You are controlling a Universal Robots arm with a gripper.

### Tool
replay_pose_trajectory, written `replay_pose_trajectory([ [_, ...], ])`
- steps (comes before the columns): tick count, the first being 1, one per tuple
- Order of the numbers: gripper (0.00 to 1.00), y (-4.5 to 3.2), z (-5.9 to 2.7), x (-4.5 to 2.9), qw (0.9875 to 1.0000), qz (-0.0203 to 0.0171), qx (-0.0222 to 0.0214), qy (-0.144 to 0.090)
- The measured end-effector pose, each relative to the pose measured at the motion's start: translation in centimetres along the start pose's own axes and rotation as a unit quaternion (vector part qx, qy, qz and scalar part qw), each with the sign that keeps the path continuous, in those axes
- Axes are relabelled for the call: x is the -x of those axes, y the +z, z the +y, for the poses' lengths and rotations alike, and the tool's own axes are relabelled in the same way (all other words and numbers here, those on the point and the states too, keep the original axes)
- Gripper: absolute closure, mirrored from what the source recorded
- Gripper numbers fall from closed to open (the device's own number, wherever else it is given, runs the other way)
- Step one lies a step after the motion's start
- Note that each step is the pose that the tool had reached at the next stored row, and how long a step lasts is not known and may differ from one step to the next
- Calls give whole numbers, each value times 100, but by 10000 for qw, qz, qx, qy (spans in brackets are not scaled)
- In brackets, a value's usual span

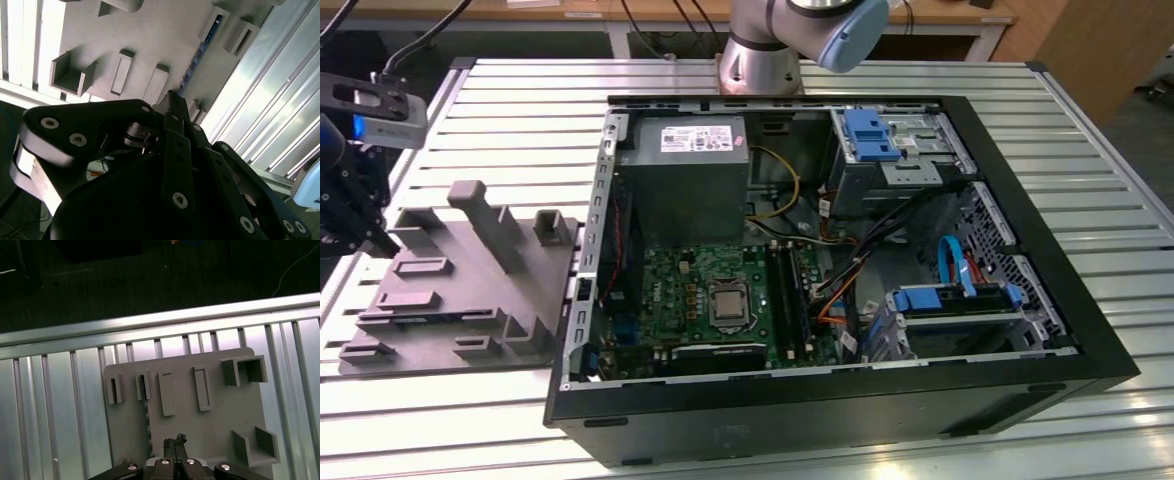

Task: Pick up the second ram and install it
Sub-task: 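Pick up the second ram and move it above second insertion slot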

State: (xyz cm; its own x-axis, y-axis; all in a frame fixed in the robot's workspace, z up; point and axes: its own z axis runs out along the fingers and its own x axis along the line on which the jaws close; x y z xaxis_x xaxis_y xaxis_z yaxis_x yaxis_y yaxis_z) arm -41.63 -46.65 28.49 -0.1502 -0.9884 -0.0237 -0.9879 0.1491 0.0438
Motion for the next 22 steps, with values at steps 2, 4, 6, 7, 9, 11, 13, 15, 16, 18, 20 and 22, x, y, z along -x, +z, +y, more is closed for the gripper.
replay_pose_trajectory([
  [2, 90, 18, -3, -15, 10000, -1, -1, 0],
  [4, 90, 37, -6, -31, 10000, -1, -1, 0],
  [6, 90, 57, -9, -46, 10000, -1, -1, 0],
  [7, 90, 66, -10, -53, 10000, -1, -1, 0],
  [9, 90, 80, -11, -61, 10000, -1, -1, 0],
  [11, 90, 93, -12, -68, 10000, 0, 0, 0],
  [13, 90, 108, -14, -75, 10000, 0, 0, -1],
  [15, 90, 123, -16, -84, 10000, -1, -1, -2],
  [16, 90, 130, -17, -90, 10000, 0, 0, -3],
  [18, 90, 144, -18, -103, 10000, -1, 0, -4],
  [20, 90, 158, -18, -112, 10000, -1, -1, -5],
  [22, 90, 172, -19, -118, 10000, 0, 0, -9],
])
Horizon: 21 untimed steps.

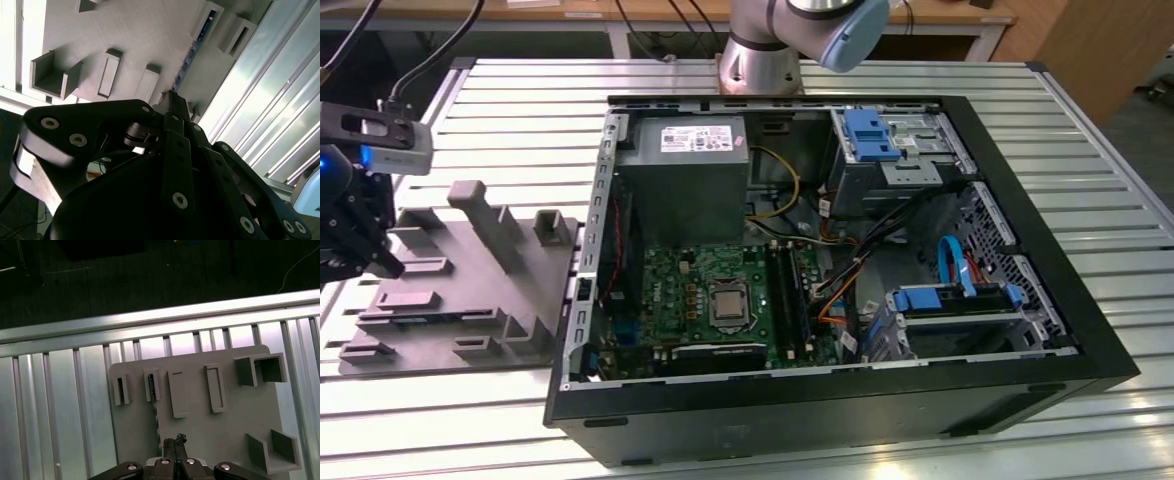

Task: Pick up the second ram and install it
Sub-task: 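Pick up the second ram and move it above second insertion slot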

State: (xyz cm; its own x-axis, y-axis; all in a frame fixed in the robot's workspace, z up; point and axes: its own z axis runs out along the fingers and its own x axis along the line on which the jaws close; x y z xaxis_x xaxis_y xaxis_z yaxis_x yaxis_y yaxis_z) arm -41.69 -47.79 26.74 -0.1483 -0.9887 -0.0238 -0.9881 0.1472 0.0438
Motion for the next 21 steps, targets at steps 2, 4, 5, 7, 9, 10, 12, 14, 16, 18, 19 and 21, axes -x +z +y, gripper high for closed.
replay_pose_trajectory([
  [2, 90, 17, -1, -5, 10000, 0, 0, -10],
  [4, 90, 33, -2, -9, 10000, 1, 0, -23],
  [5, 90, 41, -3, -10, 10000, 1, 1, -30],
  [7, 90, 56, -3, -13, 10000, 2, 1, -44],
  [9, 90, 69, -1, -16, 10000, 3, 2, -60],
  [10, 90, 75, 0, -17, 10000, 3, 2, -68],
  [12, 90, 87, 2, -20, 10000, 4, 2, -86],
  [14, 90, 98, 3, -22, 9999, 4, 2, -110],
  [16, 90, 110, 5, -27, 9999, 6, 3, -135],
  [18, 90, 124, 5, -33, 9999, 7, 4, -159],
  [19, 90, 132, 4, -37, 9999, 7, 4, -173],
  [21, 90, 151, 3, -43, 9998, 7, 4, -194],
])
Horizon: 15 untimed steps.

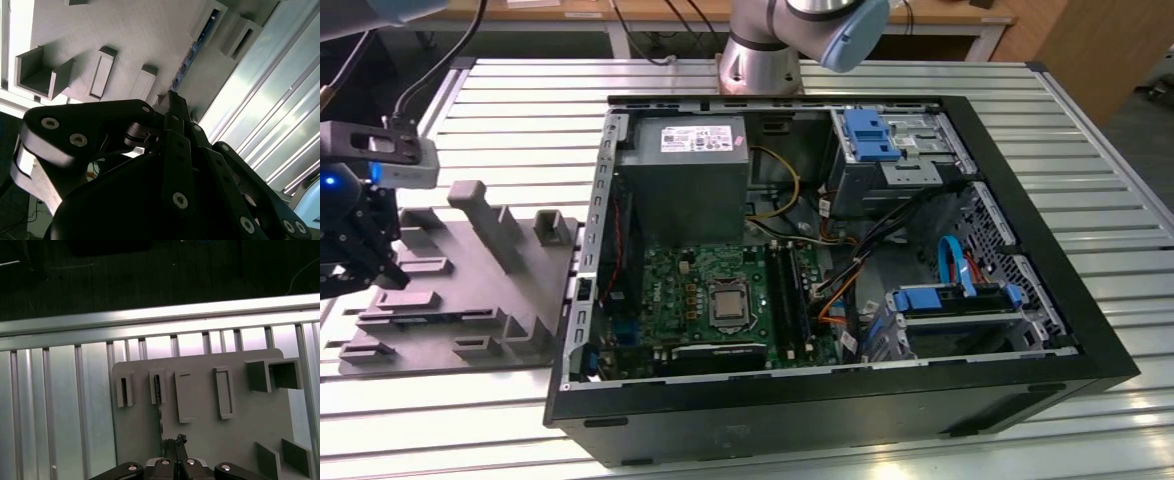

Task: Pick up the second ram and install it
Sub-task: 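Pick up the second ram and move it above second insertion slot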

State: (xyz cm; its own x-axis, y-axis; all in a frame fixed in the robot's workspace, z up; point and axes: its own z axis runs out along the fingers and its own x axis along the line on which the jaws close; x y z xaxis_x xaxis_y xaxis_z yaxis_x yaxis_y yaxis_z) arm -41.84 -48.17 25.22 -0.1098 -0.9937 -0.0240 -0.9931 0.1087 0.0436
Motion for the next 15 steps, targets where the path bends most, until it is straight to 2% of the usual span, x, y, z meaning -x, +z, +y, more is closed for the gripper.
replay_pose_trajectory([
  [15, 90, 80, -7, -36, 10000, 5, 3, -100],
])
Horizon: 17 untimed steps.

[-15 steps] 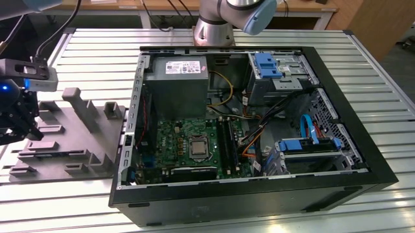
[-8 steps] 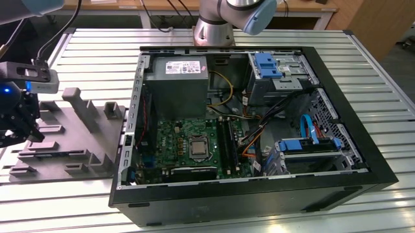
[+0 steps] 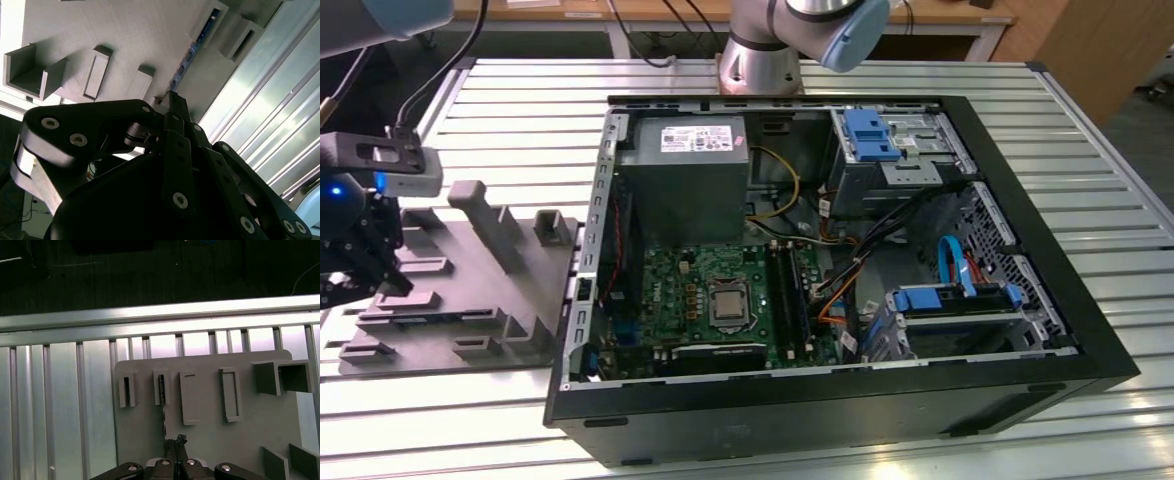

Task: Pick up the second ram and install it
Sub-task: 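Pick up the second ram and move it above second insertion slot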

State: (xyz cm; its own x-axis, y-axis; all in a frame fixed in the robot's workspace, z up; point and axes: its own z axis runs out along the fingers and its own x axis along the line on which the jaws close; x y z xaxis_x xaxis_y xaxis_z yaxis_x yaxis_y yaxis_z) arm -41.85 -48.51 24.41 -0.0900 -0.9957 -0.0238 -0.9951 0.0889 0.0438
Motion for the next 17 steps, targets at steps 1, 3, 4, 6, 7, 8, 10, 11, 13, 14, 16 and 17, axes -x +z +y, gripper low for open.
replay_pose_trajectory([
  [1, 90, 5, 0, -5, 10000, 0, 0, -8],
  [3, 90, 18, -1, -12, 10000, 1, 0, -23],
  [4, 90, 25, -2, -16, 10000, 1, 0, -32],
  [6, 90, 39, -3, -25, 10000, 2, 1, -50],
  [7, 90, 46, -3, -28, 10000, 2, 1, -60],
  [8, 90, 52, -3, -31, 10000, 3, 2, -69],
  [10, 90, 67, -5, -33, 10000, 4, 2, -91],
  [11, 90, 75, -5, -35, 9999, 4, 2, -103],
  [13, 90, 87, -5, -36, 9999, 5, 2, -125],
  [14, 90, 93, -6, -37, 9999, 6, 2, -136],
  [16, 90, 107, -7, -38, 9999, 6, 1, -157],
  [17, 90, 115, -7, -39, 9999, 7, 1, -167],
])
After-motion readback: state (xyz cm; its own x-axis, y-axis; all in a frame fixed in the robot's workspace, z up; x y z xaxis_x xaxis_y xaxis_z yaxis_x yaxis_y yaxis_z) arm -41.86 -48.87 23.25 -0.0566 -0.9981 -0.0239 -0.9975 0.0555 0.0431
